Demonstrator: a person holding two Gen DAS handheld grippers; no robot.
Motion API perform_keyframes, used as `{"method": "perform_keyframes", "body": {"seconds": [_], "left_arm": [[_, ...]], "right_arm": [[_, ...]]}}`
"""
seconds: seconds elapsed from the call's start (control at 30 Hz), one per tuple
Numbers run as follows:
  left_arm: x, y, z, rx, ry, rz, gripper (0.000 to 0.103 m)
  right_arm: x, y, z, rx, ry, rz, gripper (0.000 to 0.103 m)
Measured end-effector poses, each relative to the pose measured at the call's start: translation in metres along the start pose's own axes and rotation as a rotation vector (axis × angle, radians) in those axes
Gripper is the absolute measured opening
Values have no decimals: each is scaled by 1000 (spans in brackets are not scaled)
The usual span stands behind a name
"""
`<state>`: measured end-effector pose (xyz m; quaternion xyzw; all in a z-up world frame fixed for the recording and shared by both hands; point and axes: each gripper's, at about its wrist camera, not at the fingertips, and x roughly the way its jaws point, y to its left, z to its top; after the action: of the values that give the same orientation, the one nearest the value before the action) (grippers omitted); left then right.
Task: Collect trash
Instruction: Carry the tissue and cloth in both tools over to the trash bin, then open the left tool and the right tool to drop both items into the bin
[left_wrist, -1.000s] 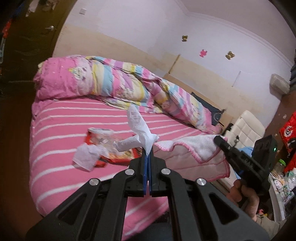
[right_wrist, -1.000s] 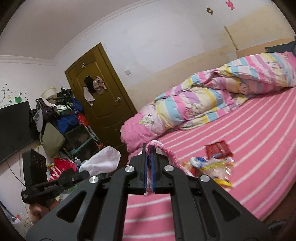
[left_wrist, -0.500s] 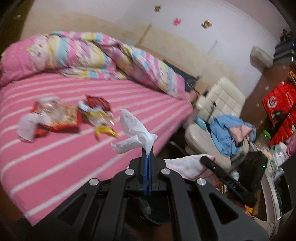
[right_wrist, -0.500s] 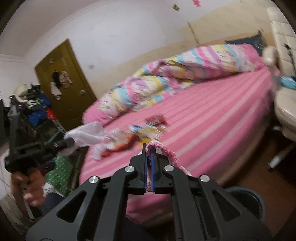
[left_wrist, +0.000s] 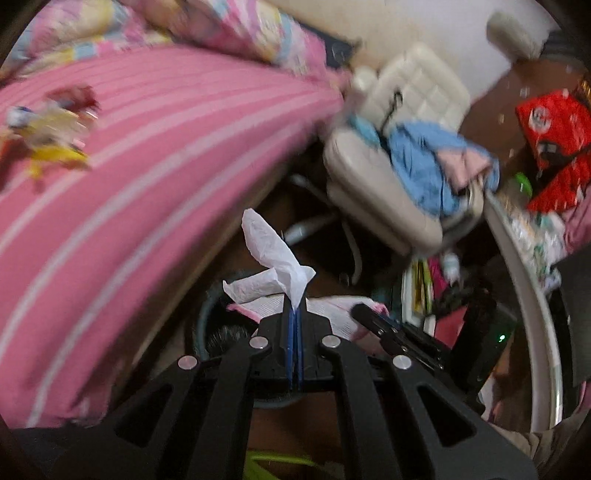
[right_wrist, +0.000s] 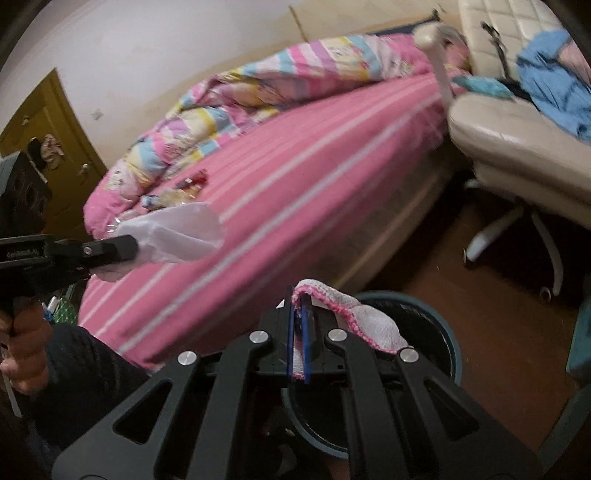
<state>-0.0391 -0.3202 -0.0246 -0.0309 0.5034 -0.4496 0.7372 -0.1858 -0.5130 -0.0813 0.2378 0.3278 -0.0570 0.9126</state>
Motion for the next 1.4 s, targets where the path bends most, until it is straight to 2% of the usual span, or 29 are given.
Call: {"method": "perform_keyframes", "body": {"seconds": [0.1,0.23,0.37,0.57,0.83,0.93,0.97,1.0,1.03,1.07,1.1,1.13,1.2,1.4], "left_arm": [[43,-10,-6,22,105,-13,1],[101,-14,-15,0,256,-38,1],[142,-9,-28,-13,364,-27,1],[192,6,-41,-94,467,-16,1],[237,19,-56,-66,548,42,2],[245,28,-59,-54,571,88,9],[247,33,-60,-51,580,108,21],[249,35,-60,-51,584,127,41],[250,38,-59,-50,581,141,51],[249,40,-58,-47,576,152,65],[249,41,-55,-43,569,168,69],[249,43,-54,-45,566,173,73],[248,46,-51,-63,562,181,78],[225,49,-38,-98,496,198,79]], "right_arm": [[8,-17,-11,32,29,-28,4],[20,-33,-23,68,65,-53,4],[32,-48,-35,108,97,-65,4],[52,-66,-52,141,172,-98,4],[78,-76,-67,147,258,-140,6],[86,-80,-71,147,290,-157,6],[89,-81,-72,151,301,-164,7],[91,-82,-74,155,311,-170,9],[92,-83,-76,163,323,-177,24],[92,-85,-77,173,331,-183,36],[91,-87,-78,179,327,-191,53],[90,-87,-78,178,322,-199,58],[89,-88,-79,172,322,-212,61],[73,-82,-71,168,286,-237,70]]}}
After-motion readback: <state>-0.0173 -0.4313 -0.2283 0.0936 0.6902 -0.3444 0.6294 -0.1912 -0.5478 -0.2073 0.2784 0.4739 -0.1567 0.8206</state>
